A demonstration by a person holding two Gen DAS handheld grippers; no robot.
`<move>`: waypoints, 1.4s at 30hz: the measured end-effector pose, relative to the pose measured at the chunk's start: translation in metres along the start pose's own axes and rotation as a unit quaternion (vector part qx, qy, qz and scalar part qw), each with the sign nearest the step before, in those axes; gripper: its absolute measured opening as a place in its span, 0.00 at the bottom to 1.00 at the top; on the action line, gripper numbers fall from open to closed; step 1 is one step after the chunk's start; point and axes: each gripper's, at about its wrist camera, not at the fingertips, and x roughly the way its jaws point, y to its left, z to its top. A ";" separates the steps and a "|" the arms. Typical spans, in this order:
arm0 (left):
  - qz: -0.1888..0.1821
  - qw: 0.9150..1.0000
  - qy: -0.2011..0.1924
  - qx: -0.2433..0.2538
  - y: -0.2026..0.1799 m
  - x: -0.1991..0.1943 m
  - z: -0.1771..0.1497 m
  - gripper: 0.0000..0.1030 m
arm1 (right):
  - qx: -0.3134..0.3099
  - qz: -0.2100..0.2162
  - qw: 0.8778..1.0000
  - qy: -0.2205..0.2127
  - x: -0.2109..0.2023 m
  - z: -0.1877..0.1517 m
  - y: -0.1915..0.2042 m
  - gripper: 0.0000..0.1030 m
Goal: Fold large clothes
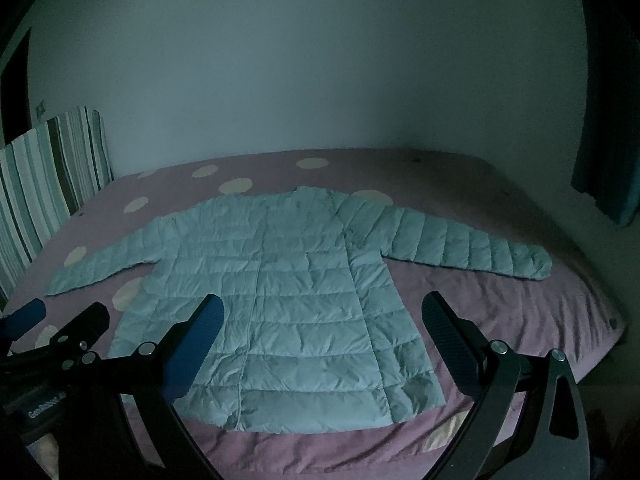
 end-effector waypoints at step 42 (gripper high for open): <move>0.214 0.959 0.130 -0.130 0.178 0.217 0.026 0.98 | 0.322 -0.174 0.928 0.070 0.196 -0.008 -0.300 0.66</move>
